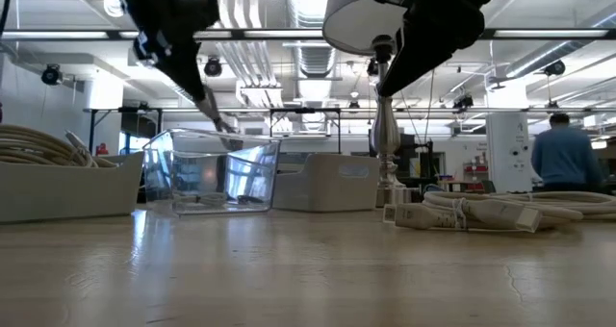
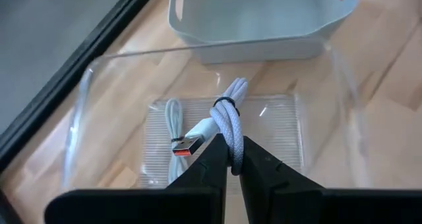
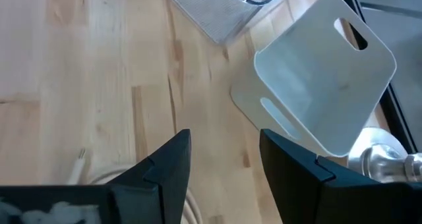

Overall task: Pick & Place USB Port
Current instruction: Put the purple charger cable into the transparent bin

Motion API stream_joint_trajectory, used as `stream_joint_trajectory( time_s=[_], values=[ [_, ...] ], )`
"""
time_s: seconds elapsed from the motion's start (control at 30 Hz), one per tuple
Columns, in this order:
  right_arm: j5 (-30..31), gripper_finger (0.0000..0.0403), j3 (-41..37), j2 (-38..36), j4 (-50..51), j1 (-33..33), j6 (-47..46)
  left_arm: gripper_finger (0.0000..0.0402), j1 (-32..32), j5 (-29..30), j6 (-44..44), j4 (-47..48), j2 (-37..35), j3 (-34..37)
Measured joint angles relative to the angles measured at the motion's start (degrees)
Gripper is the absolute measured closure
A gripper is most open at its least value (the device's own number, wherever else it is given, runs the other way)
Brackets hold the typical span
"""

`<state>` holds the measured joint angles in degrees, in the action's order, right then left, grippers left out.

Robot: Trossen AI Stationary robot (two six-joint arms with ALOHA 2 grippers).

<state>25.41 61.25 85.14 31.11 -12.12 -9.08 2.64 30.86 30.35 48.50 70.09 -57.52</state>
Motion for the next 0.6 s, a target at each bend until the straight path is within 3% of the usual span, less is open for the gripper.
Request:
stream_joint_trajectory(
  time_s=[0.3, 0.6],
  values=[
    [0.0, 0.0229, 0.0, 0.0, -0.4, 0.0, 0.0, 0.0374, -2.9, 1.2, 1.8, -13.2, 4.4, 8.6],
    [0.0, 0.0229, 0.0, 0.0, -0.4, 0.0, 0.0, 0.0374, -6.7, 1.2, 1.9, -14.4, 6.2, 11.0]
  ],
)
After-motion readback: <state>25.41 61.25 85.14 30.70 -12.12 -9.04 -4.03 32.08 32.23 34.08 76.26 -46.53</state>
